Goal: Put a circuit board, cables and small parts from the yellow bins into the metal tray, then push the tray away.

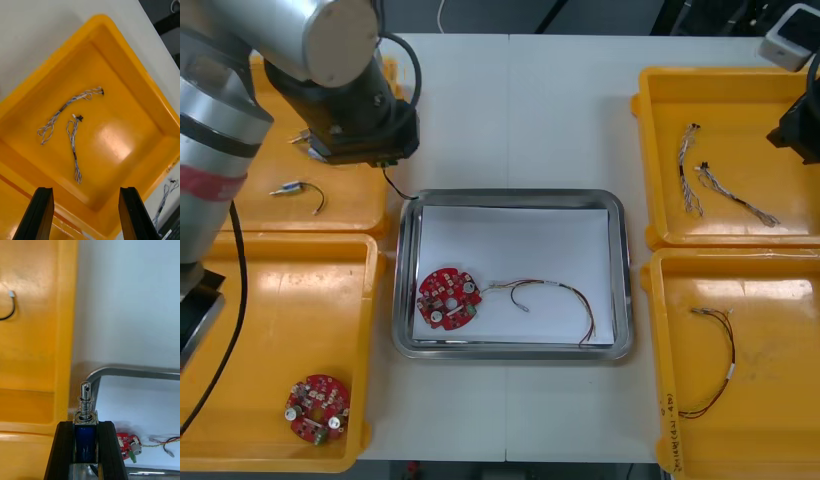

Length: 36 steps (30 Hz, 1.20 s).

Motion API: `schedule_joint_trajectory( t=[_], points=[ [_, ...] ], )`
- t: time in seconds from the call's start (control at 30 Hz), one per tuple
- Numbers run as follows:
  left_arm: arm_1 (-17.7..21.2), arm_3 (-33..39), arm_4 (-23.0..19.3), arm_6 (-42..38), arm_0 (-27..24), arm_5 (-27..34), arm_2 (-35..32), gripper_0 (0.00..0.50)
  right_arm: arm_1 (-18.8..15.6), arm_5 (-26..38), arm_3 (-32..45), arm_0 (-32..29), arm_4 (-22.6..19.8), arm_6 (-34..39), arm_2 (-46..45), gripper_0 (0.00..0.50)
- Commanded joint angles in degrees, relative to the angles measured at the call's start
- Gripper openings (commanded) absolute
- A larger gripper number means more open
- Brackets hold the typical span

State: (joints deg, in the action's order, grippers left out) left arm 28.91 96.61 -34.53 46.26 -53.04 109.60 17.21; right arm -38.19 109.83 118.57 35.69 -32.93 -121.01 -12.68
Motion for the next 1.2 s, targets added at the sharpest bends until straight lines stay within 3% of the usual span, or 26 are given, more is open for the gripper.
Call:
schedule_joint_trajectory(
  t=[0.03, 0.37, 0.63, 1.03, 1.2],
  points=[
    [-3.0, 1.6, -0.6, -1.9, 0.4, 0.4, 3.6, 0.000, -4.3, 0.2, -3.5, 1.1, -0.6, 0.8, -4.6, 0.500],
    [-3.6, 0.5, -0.3, -1.6, 3.4, -2.0, 10.0, 0.001, -8.2, 0.2, -12.3, 1.1, -0.3, -0.5, -8.4, 0.500],
    [-3.9, -4.6, 0.7, -1.4, 4.0, -7.3, 13.2, 0.001, -10.1, 0.2, -22.5, 2.3, -0.7, -1.3, -9.6, 0.500],
    [-4.5, -10.0, 1.6, -1.6, 4.1, -14.0, 16.2, 0.003, -10.1, 0.2, -36.2, 9.9, -0.2, -4.4, -5.2, 0.500],
    [-4.5, -10.3, 1.3, -1.9, 4.1, -14.2, 17.3, 0.003, -10.1, -1.5, -40.3, 12.1, -0.5, -5.9, -1.6, 0.500]
  ],
)
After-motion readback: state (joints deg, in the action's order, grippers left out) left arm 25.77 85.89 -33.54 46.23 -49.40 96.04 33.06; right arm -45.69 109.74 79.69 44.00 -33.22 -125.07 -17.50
